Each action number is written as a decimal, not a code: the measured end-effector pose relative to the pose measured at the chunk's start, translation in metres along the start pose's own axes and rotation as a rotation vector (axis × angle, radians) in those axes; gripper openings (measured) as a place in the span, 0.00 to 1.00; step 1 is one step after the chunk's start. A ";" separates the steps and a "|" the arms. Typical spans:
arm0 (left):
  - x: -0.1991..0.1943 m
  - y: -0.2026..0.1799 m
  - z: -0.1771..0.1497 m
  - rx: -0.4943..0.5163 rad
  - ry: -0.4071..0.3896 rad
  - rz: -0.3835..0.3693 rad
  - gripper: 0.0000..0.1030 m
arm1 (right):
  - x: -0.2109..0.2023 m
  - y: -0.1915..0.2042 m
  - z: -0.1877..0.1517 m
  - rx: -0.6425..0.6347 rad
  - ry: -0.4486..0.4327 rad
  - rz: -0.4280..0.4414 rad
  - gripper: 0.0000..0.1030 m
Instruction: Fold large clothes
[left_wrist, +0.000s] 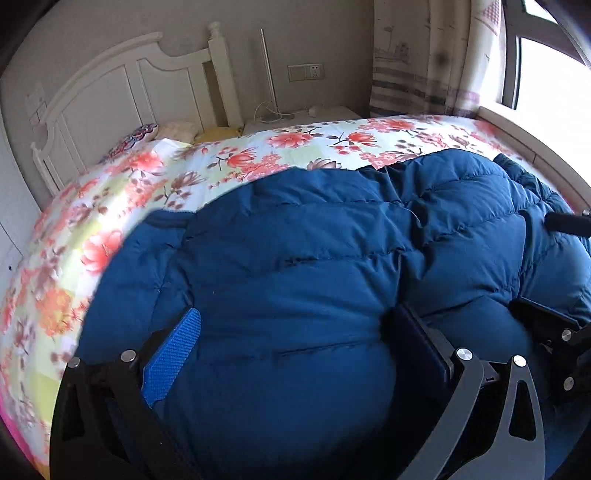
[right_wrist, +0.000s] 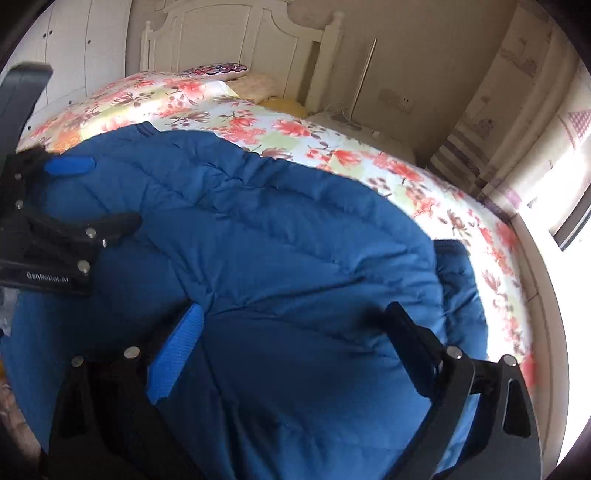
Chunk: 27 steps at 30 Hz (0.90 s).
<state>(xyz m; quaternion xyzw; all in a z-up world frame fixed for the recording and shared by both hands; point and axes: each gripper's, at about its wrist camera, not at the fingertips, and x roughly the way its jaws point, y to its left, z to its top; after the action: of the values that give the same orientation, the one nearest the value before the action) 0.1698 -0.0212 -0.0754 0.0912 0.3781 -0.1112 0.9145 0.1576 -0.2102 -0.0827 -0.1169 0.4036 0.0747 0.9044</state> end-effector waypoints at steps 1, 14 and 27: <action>0.000 0.004 -0.001 -0.016 -0.001 -0.017 0.96 | -0.002 0.001 0.000 -0.001 -0.002 -0.005 0.97; -0.001 0.007 -0.004 -0.014 -0.006 -0.025 0.96 | 0.002 0.006 -0.003 -0.027 -0.021 -0.050 0.97; -0.046 0.084 -0.061 -0.114 -0.014 0.063 0.96 | -0.034 -0.042 -0.054 0.090 -0.064 -0.087 0.97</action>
<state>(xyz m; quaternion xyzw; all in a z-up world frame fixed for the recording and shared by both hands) 0.1199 0.0808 -0.0786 0.0499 0.3746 -0.0614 0.9238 0.1063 -0.2664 -0.0862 -0.0912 0.3719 0.0207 0.9236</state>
